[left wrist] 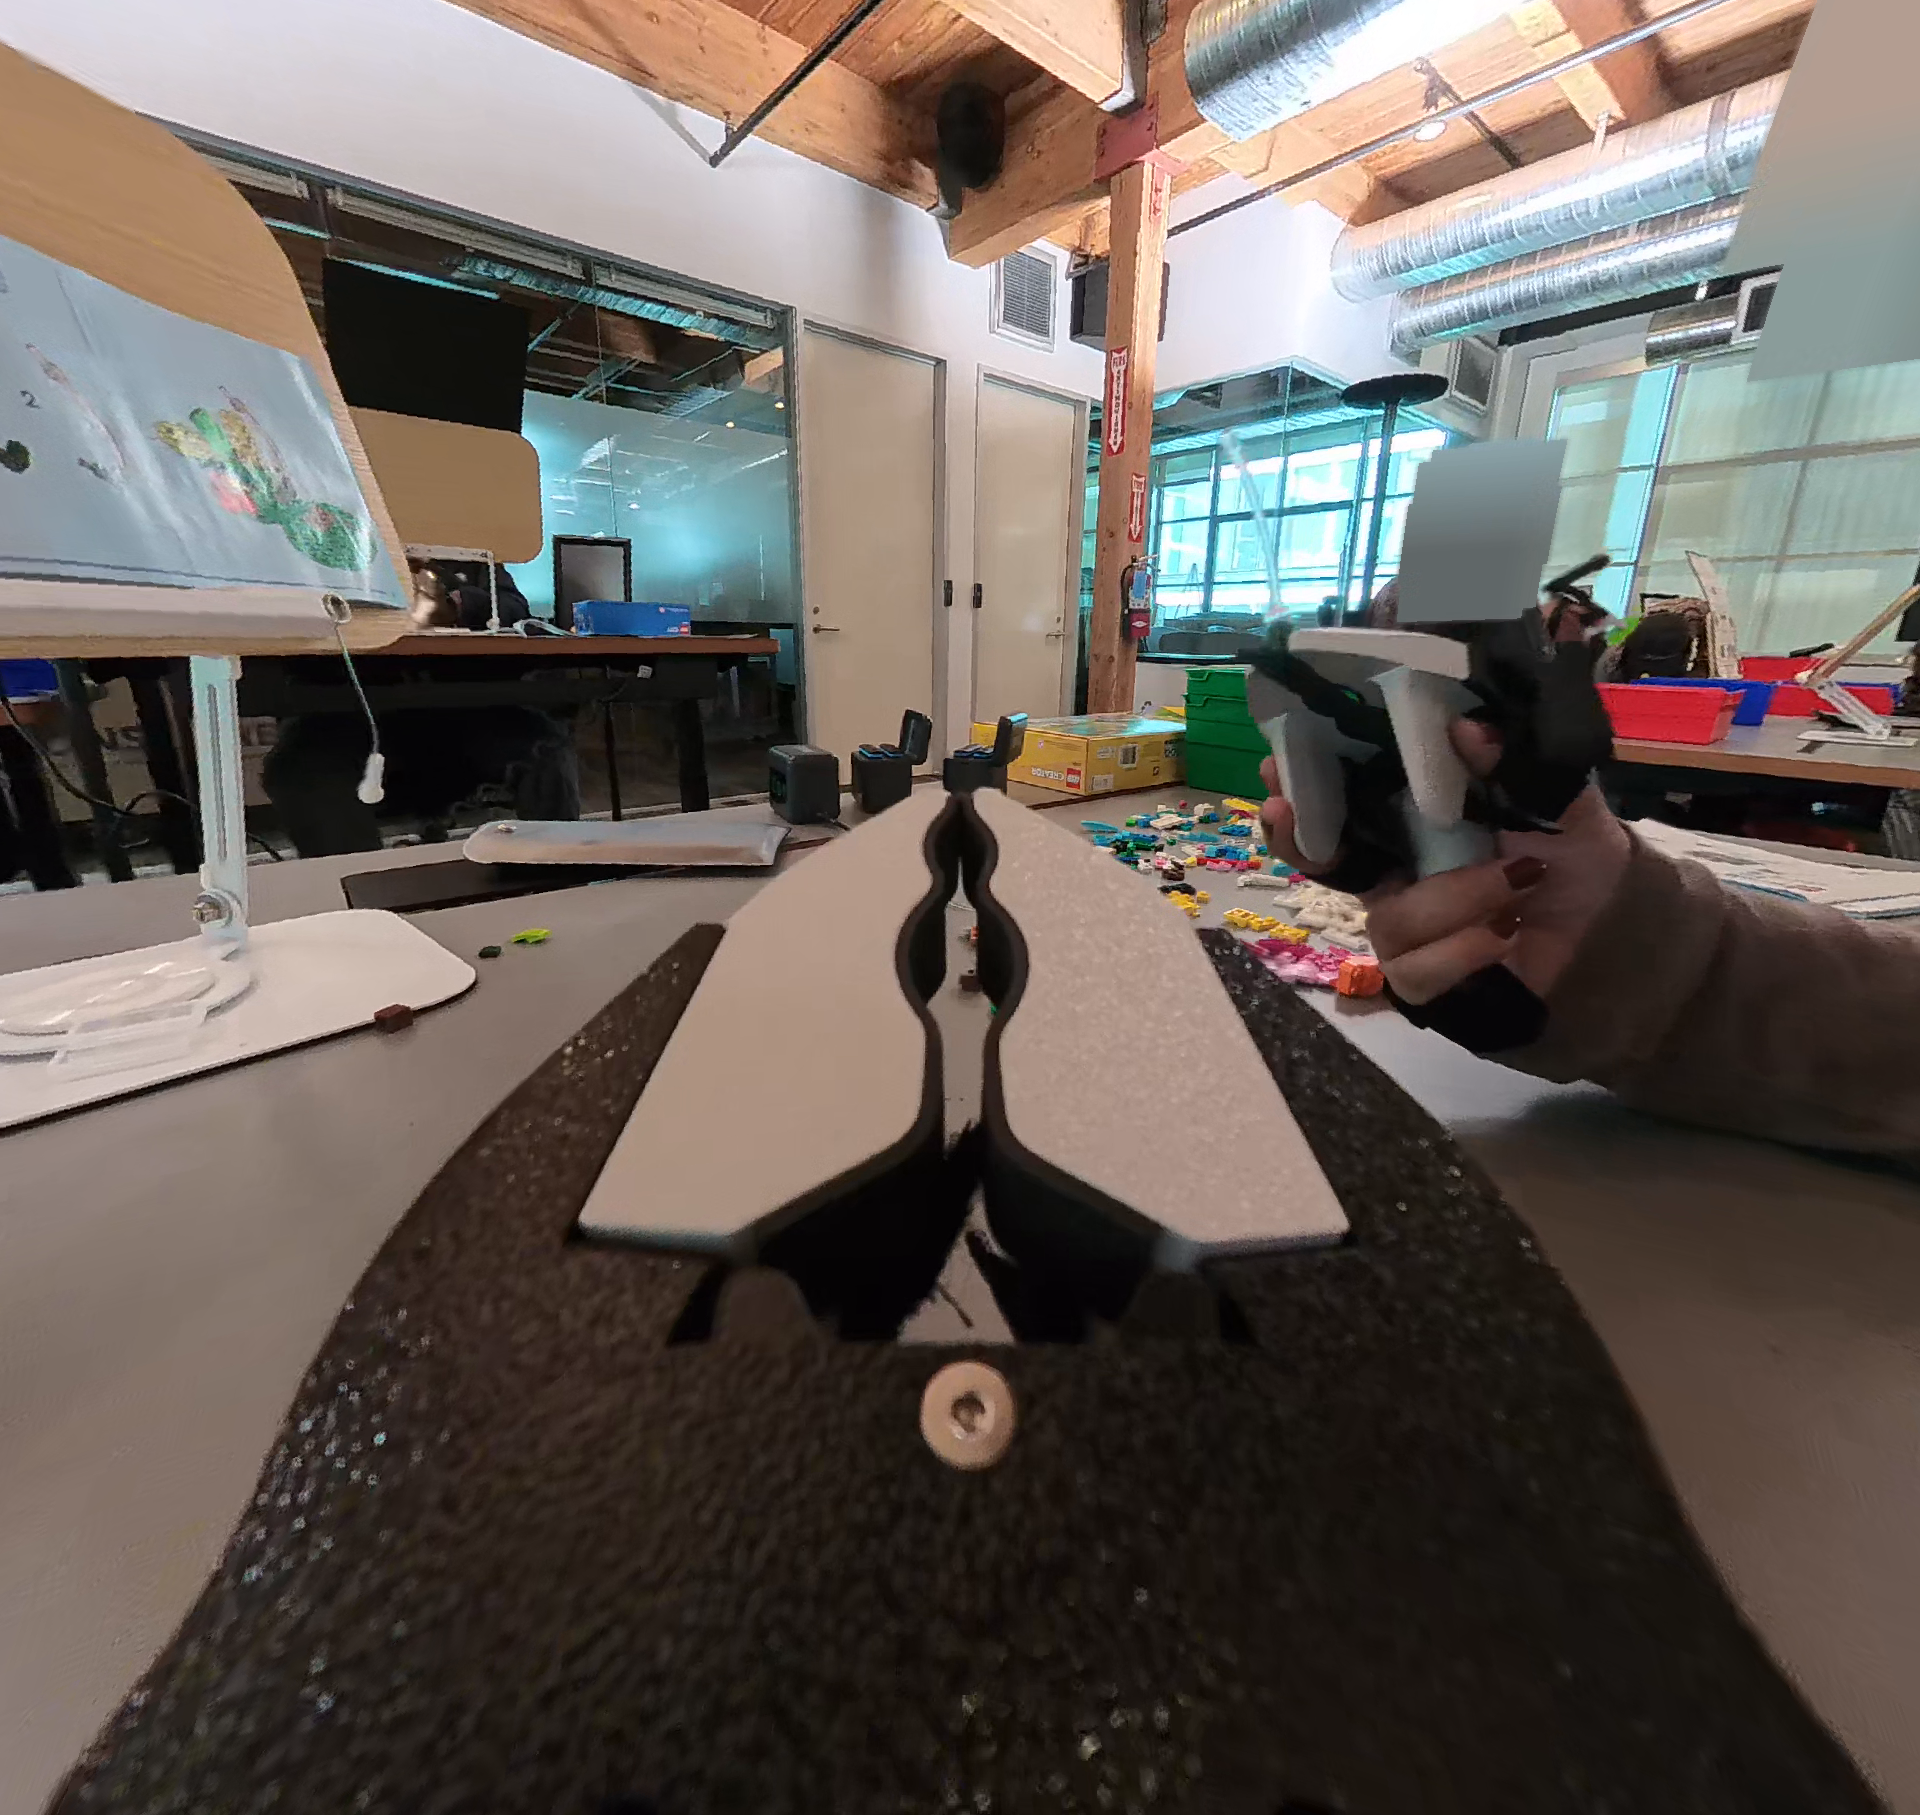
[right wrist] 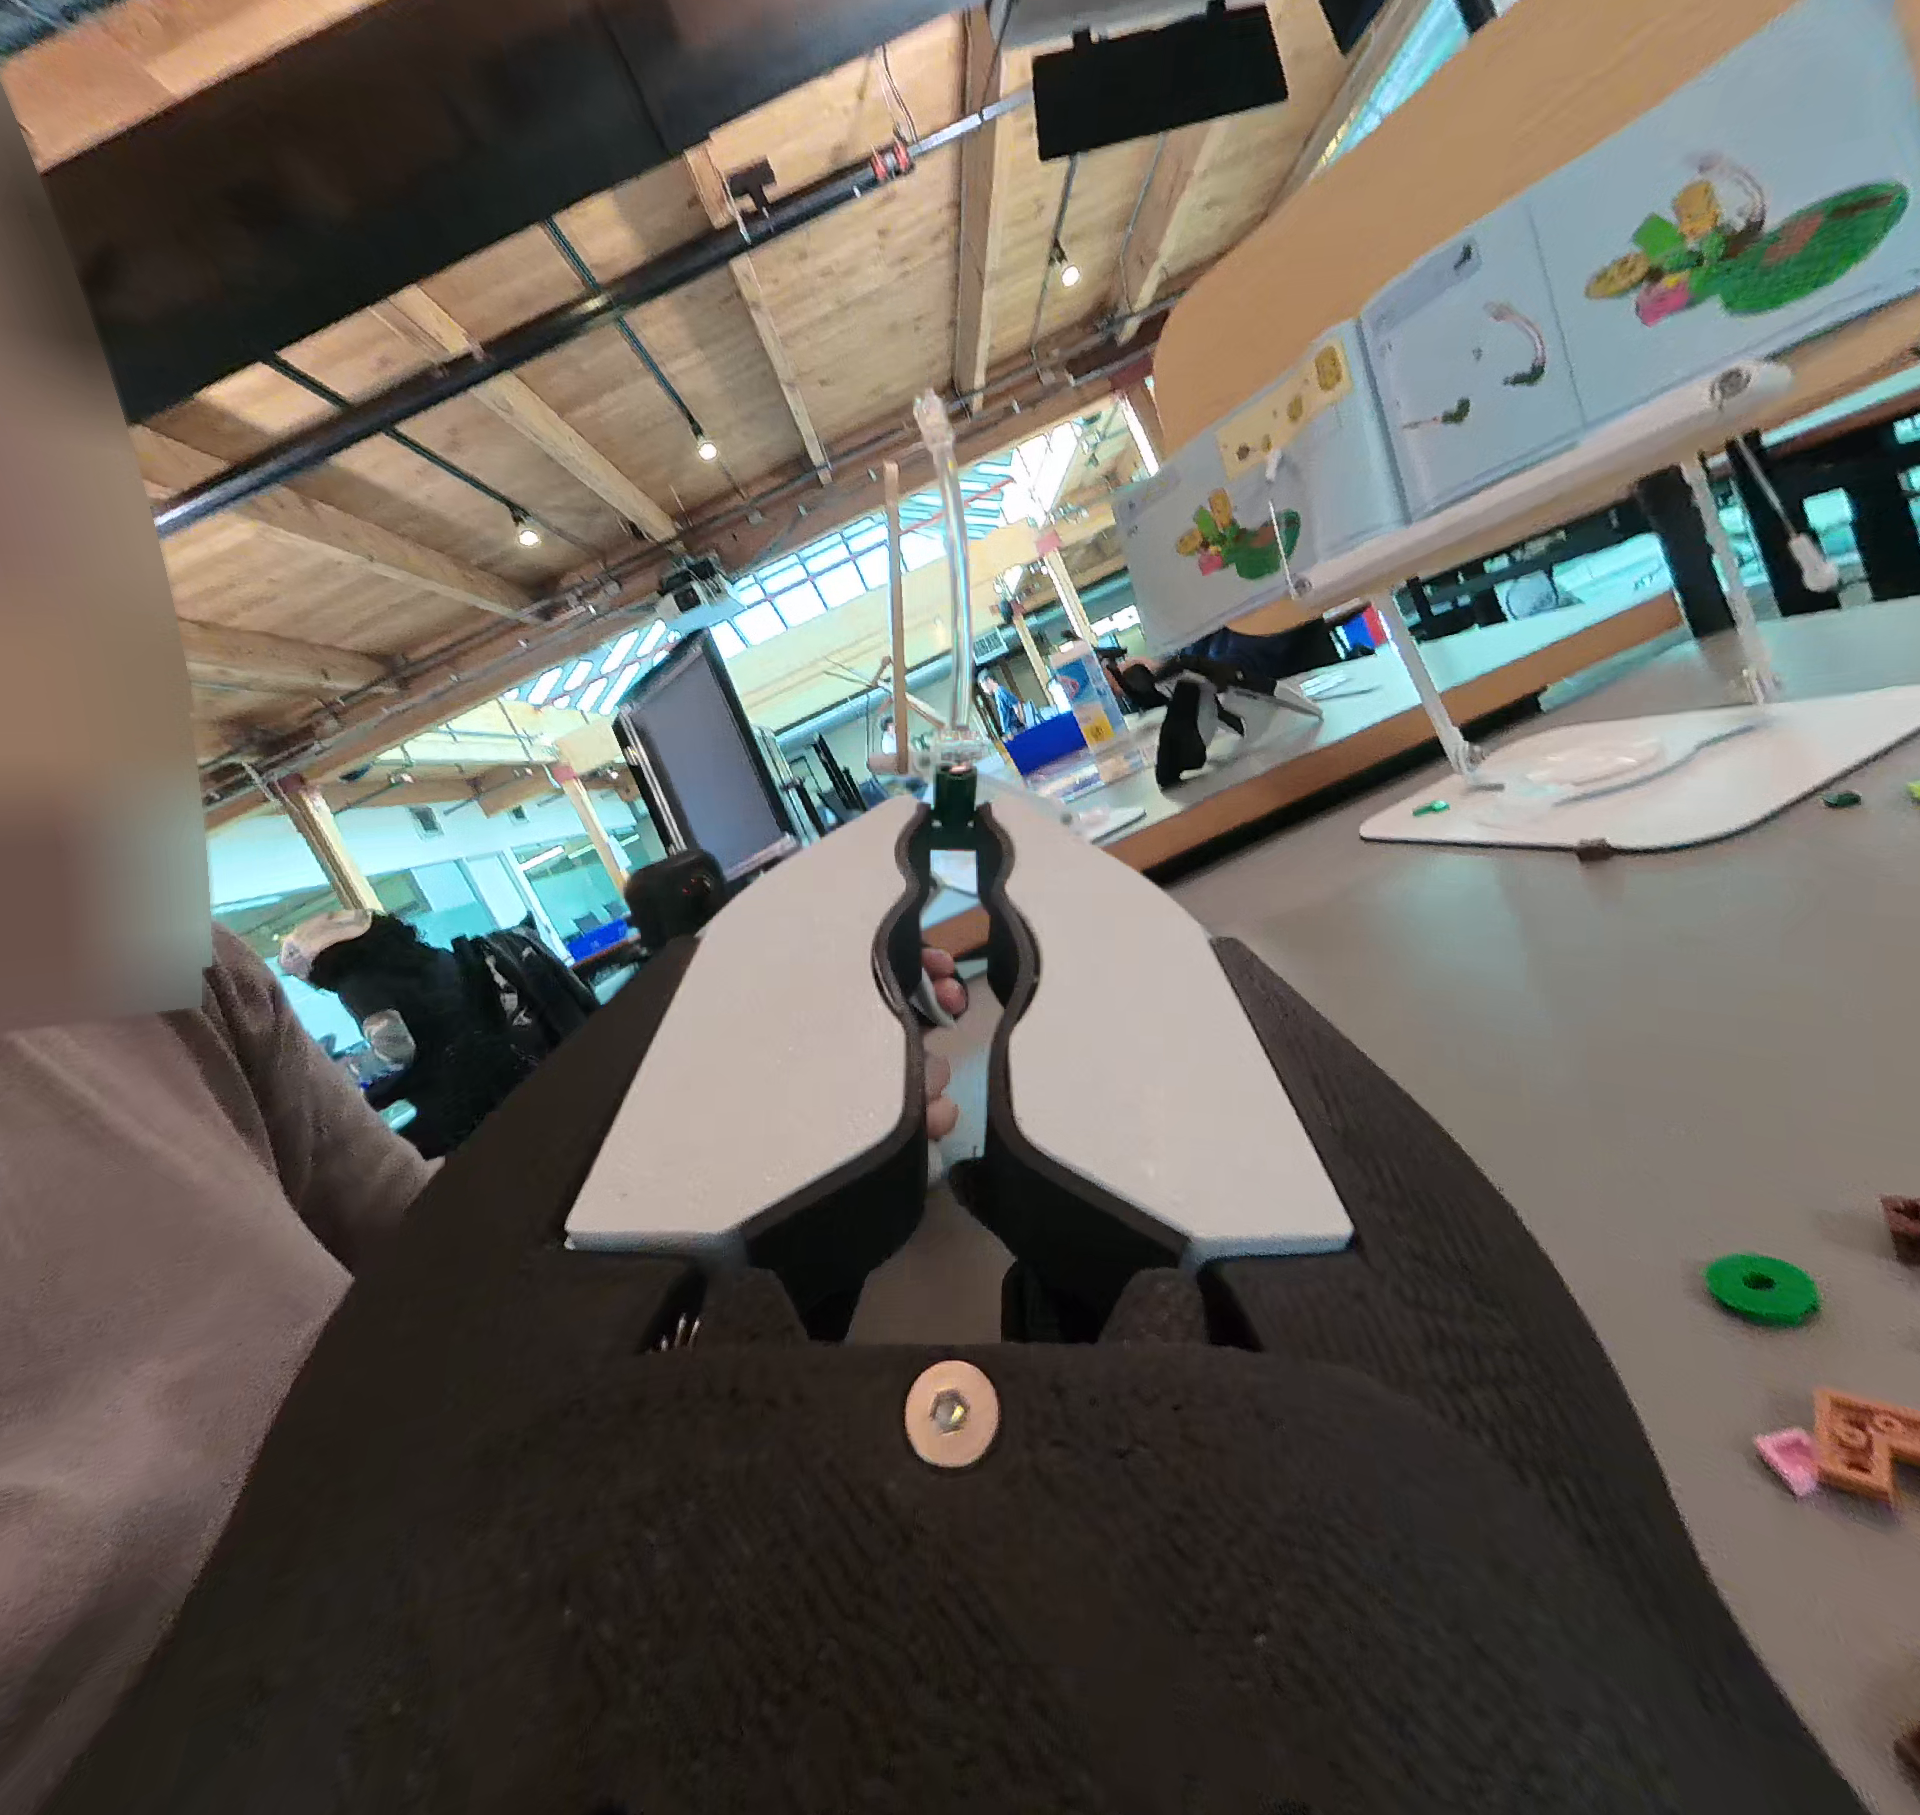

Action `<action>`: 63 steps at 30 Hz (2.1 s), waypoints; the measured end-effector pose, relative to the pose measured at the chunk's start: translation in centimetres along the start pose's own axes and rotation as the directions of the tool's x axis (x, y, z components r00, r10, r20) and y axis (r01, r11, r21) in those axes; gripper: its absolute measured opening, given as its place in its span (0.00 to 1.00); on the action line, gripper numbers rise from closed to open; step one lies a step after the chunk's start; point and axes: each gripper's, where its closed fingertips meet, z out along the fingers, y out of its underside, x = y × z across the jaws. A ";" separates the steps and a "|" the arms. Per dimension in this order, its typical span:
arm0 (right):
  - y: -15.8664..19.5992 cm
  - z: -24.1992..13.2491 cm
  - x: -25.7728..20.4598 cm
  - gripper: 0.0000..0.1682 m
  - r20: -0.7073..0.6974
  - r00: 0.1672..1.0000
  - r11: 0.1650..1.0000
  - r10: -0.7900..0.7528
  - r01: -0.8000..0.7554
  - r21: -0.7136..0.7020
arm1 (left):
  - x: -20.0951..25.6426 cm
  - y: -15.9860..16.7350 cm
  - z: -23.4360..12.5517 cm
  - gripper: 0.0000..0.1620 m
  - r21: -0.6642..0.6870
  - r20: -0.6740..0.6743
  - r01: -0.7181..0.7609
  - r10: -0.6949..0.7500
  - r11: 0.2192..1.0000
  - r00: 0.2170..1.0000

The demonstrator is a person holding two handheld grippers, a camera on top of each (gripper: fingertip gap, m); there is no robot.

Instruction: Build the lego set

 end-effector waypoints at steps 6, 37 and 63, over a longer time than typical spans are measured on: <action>3.3 1.0 -0.3 0.03 0.012 0.981 0.961 0.192 -0.186 -0.207 | 5.2 0.7 0.9 0.09 -0.074 -0.178 -0.104 0.090 0.992 0.980; 6.8 1.4 -3.0 0.03 0.117 0.943 0.885 0.312 -0.243 -0.398 | 8.5 1.9 1.6 0.01 -0.145 -0.285 -0.217 0.169 0.965 0.944; 7.0 1.3 -3.4 0.03 0.139 0.930 0.874 0.340 -0.258 -0.411 | 8.9 2.0 1.4 0.01 -0.169 -0.333 -0.191 0.126 0.967 0.935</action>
